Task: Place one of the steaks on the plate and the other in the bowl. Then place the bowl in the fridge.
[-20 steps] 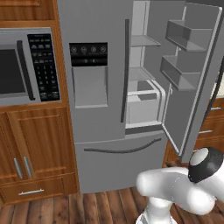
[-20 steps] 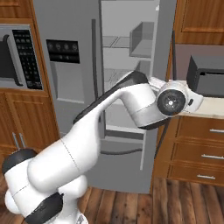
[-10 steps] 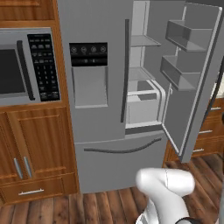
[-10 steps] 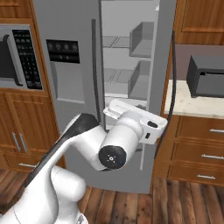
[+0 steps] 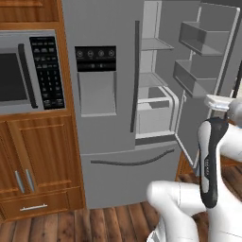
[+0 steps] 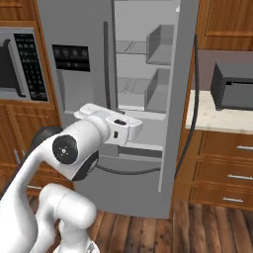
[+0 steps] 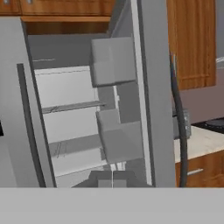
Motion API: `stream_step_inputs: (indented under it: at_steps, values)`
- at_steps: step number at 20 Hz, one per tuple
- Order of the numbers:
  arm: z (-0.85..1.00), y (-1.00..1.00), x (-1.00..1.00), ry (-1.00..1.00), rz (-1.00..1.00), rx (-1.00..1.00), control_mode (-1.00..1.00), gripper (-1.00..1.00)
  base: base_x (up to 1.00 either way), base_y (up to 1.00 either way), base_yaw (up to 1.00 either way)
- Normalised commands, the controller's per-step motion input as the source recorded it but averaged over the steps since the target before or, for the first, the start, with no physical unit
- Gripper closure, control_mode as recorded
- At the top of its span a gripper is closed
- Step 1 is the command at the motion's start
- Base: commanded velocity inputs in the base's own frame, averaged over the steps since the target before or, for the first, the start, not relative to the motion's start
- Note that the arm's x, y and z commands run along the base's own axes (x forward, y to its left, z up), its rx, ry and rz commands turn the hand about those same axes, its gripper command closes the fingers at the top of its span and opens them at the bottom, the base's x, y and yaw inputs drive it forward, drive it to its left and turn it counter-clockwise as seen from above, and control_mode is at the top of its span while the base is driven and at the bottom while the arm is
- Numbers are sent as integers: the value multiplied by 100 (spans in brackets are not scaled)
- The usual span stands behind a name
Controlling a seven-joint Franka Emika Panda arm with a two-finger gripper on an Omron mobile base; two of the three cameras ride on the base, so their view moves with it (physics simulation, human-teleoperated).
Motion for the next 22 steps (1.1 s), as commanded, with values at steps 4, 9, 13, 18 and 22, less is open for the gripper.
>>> stream_step_inputs:
  at_steps: [4, 9, 13, 18, 22]
  values:
    - [0, 63, -1, 9, 11, 0, -100, 100, 0, 0, 0]
    - [-2, 77, 0, 0, 7, 0, -100, 100, 0, 0, 0]
    - [0, 64, -23, 2, 1, 0, -100, 100, 0, 0, 0]
    - [12, 44, -67, 9, 0, 0, -100, 100, 0, 0, 0]
    - [18, 18, -97, 19, 0, 0, -100, 100, 0, 0, 0]
